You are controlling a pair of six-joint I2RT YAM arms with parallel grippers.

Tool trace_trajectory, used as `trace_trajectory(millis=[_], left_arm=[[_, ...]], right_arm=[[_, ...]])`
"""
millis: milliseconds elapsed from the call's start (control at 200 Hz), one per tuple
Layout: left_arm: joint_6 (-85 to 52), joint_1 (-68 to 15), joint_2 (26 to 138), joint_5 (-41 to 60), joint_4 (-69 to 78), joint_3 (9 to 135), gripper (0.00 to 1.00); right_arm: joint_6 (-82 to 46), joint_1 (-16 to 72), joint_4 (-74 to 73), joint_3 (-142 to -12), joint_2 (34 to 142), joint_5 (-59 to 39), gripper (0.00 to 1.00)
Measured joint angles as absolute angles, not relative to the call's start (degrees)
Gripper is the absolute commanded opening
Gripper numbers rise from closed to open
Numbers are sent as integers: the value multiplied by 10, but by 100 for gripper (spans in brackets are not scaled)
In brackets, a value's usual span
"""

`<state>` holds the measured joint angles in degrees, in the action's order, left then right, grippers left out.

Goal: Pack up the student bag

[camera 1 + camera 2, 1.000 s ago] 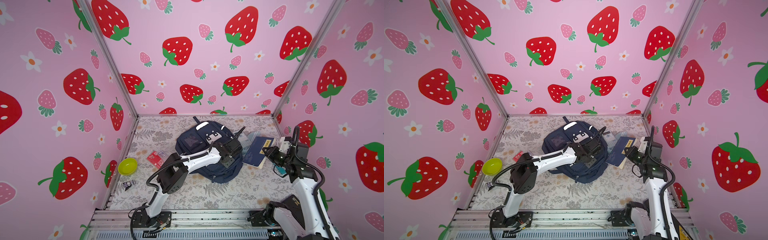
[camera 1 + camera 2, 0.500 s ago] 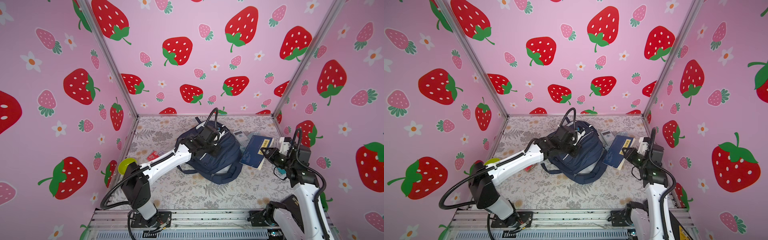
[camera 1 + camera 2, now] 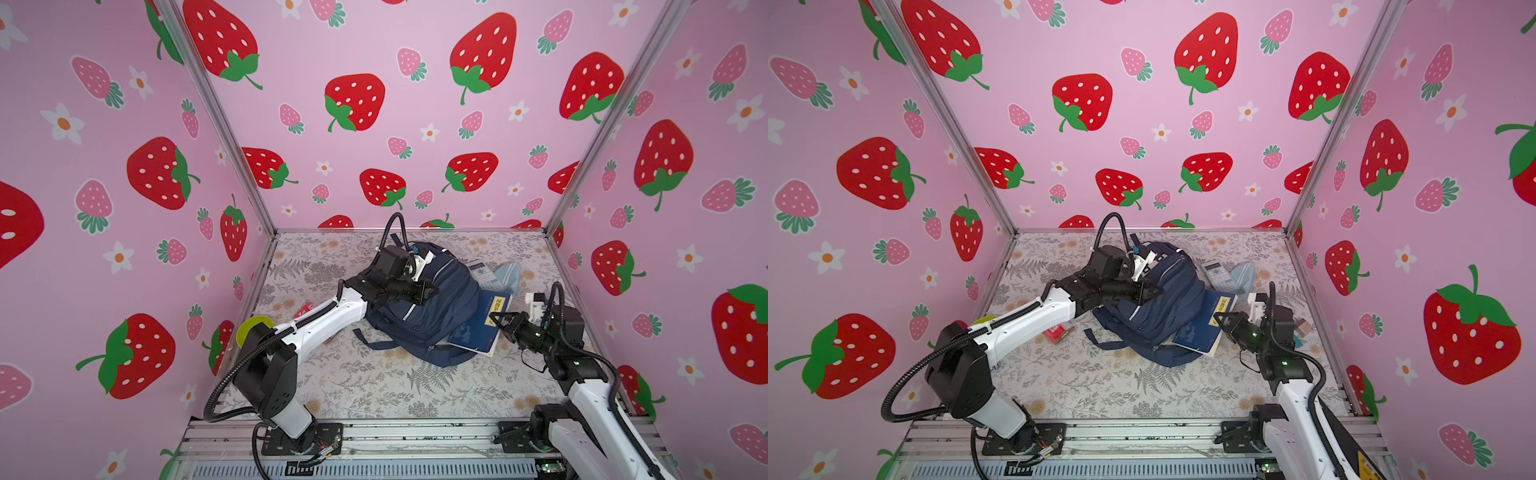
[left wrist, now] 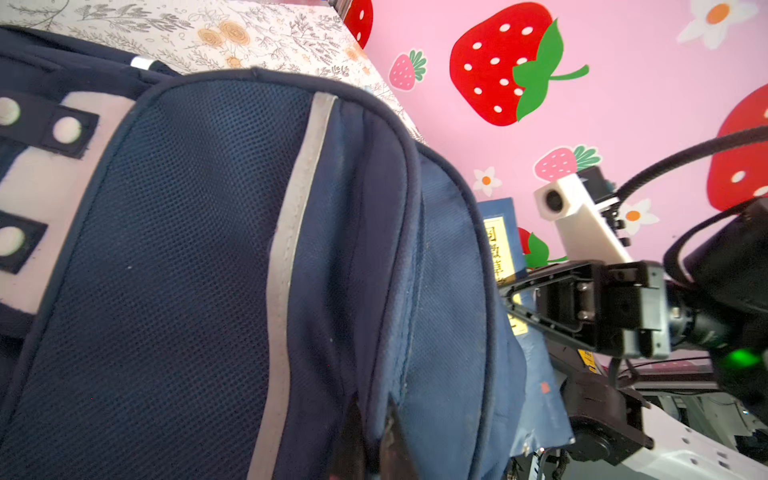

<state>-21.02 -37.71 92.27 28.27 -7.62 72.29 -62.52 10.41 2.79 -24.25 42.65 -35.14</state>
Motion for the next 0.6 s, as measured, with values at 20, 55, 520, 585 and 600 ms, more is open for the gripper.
trace_trajectory(millis=[20, 55, 520, 585, 600], left_arm=[[-213, -377, 923, 286, -73, 722, 0], [-218, -374, 923, 294, -66, 719, 0], [-243, -362, 923, 366, -37, 713, 0], [-243, -362, 923, 373, -37, 713, 0], [-243, -362, 923, 374, -37, 713, 0]], right_arm=[[-633, 113, 17, -241, 430, -346, 0], [-646, 130, -6, -238, 439, -335, 0], [-737, 271, -279, -211, 647, -196, 0], [-744, 292, -315, -211, 683, -178, 0], [-747, 296, -322, -211, 690, -175, 0]])
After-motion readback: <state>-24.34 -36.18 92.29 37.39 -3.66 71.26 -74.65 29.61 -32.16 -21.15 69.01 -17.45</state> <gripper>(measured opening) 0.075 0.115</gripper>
